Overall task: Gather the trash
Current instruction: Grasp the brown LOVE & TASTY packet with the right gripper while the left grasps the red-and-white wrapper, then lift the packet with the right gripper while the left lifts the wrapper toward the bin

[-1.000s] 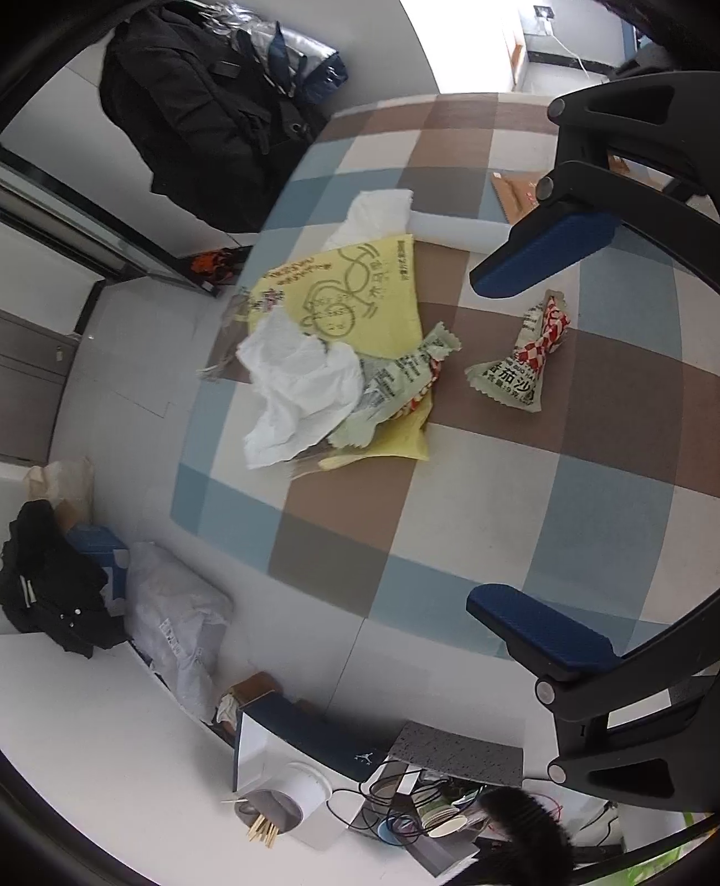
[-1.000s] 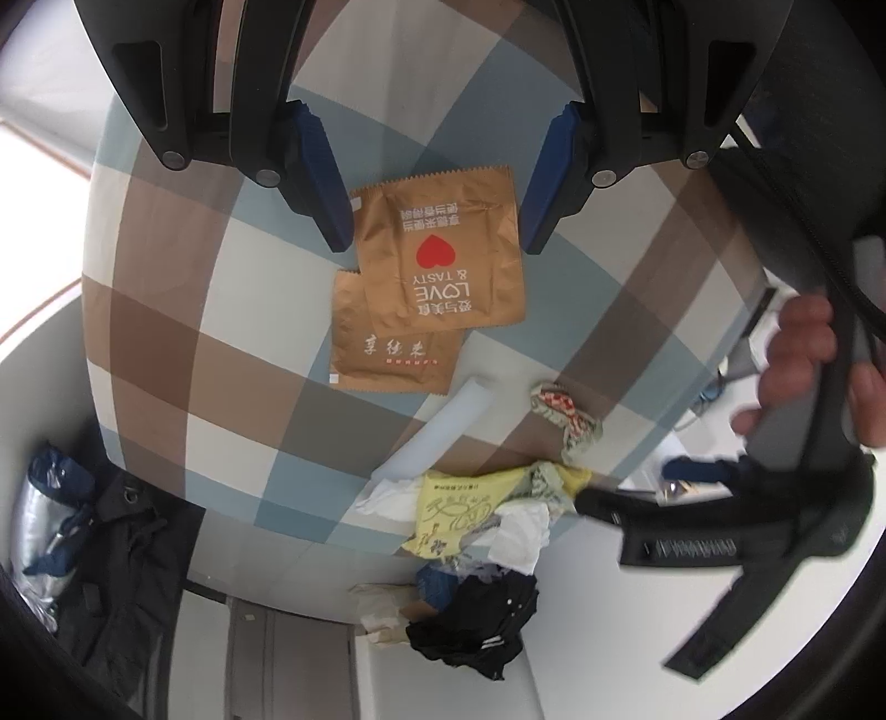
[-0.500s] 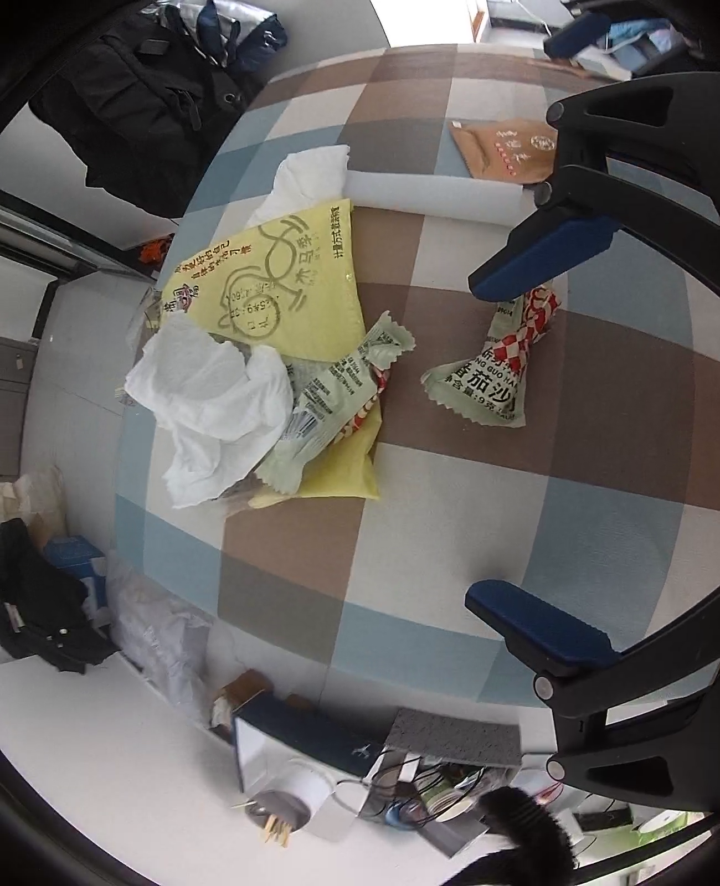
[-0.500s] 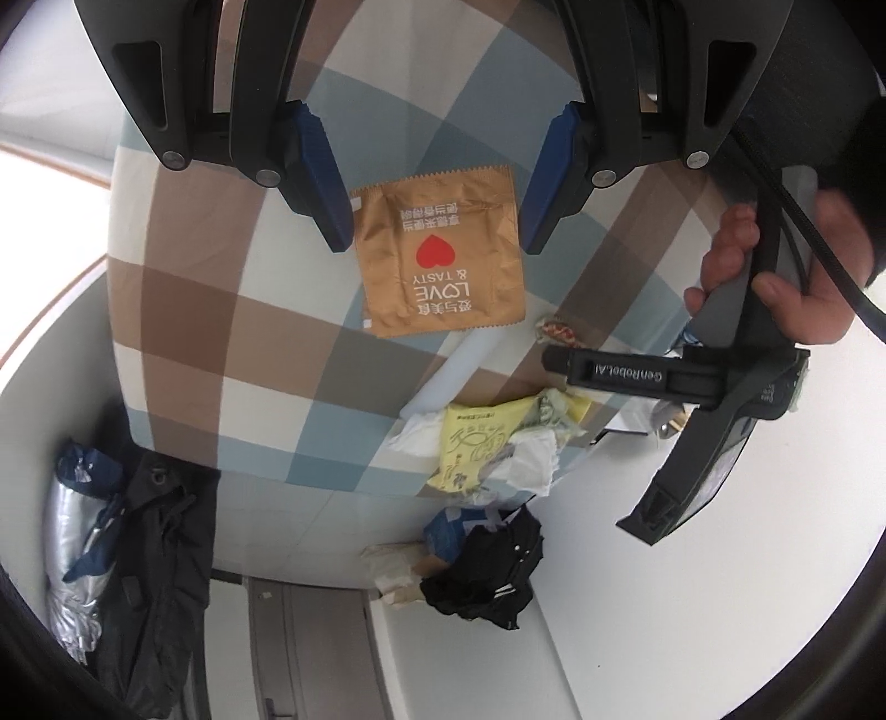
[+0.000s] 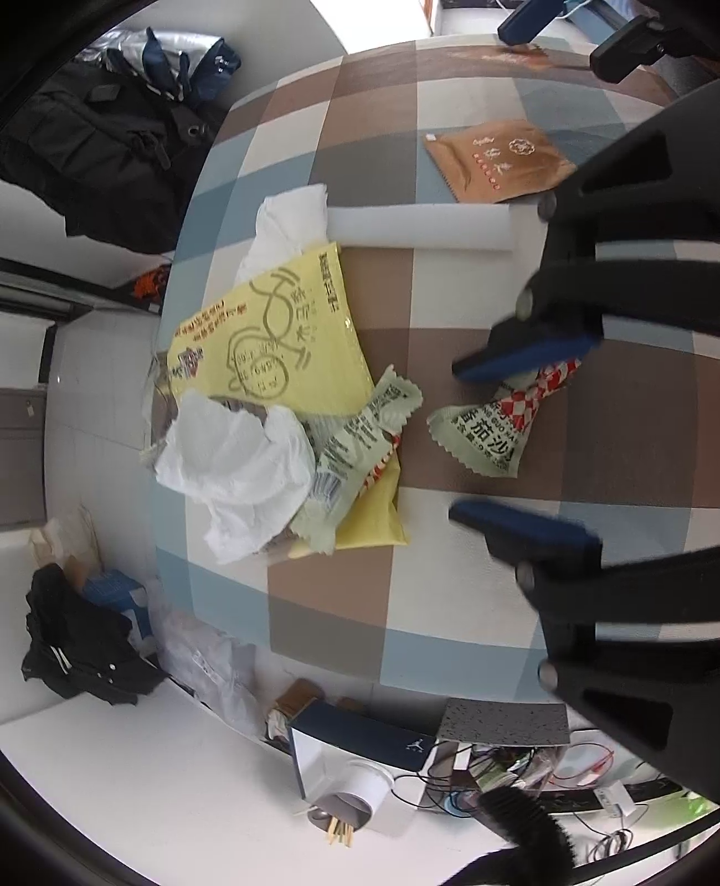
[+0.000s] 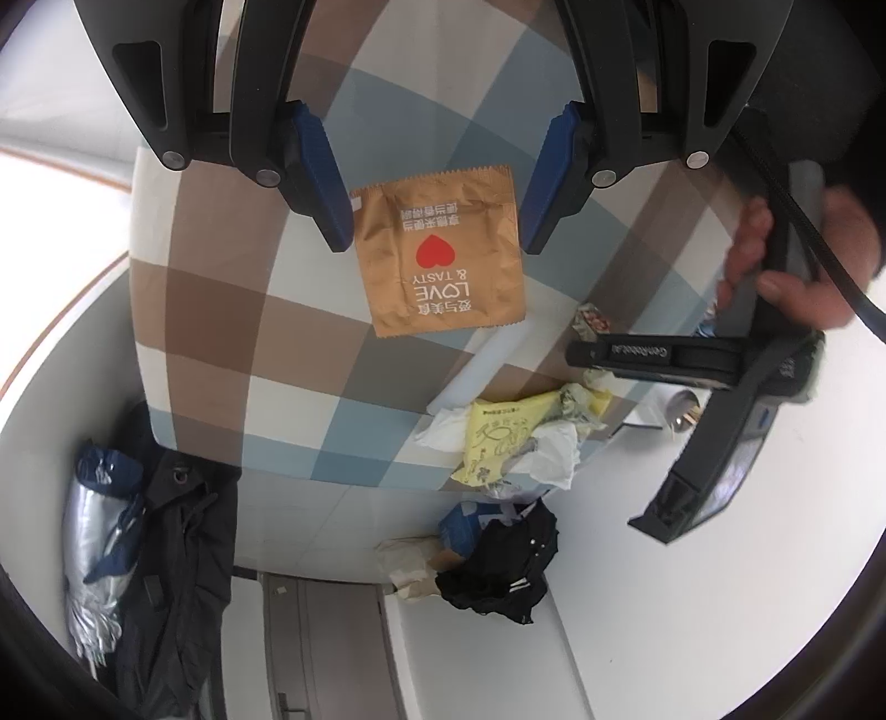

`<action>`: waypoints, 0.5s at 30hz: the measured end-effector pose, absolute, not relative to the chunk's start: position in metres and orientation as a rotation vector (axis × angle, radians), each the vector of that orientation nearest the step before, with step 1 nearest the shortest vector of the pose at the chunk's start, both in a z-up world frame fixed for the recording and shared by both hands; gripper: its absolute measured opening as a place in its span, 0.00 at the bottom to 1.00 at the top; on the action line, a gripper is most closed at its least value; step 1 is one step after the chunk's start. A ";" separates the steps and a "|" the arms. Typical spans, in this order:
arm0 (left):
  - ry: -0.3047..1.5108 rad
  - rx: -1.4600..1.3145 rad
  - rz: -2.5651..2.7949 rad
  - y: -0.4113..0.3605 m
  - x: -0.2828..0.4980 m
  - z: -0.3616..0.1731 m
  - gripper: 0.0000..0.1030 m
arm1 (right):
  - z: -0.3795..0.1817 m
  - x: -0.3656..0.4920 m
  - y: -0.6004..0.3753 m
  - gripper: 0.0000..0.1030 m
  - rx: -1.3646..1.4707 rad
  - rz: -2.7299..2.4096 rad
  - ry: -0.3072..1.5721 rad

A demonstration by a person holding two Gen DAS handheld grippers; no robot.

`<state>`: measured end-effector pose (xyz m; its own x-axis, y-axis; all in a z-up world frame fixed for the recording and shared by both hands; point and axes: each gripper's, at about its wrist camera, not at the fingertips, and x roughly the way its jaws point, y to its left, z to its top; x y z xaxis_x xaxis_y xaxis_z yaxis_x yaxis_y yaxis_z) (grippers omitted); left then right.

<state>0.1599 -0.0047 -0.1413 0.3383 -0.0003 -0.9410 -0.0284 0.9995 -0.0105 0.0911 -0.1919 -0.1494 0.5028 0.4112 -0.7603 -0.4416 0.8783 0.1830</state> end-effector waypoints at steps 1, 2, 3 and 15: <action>1.228 -0.031 0.011 -0.005 0.160 -0.140 0.22 | -0.150 0.091 -0.192 0.59 -0.035 0.516 0.910; 1.232 -0.037 0.005 -0.003 0.160 -0.140 0.22 | -0.150 0.091 -0.192 0.59 -0.032 0.514 0.911; 1.236 -0.042 0.000 -0.002 0.161 -0.140 0.21 | -0.151 0.092 -0.193 0.59 -0.030 0.513 0.911; 1.277 -0.193 -0.115 0.006 0.159 -0.140 0.09 | -0.153 0.098 -0.191 0.59 0.000 0.495 0.921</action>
<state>0.1588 0.0059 -0.1400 0.2869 -0.1926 -0.9384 -0.0214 0.9780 -0.2073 0.0976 -0.1913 -0.1526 0.5014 0.4093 -0.7623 -0.4091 0.8885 0.2080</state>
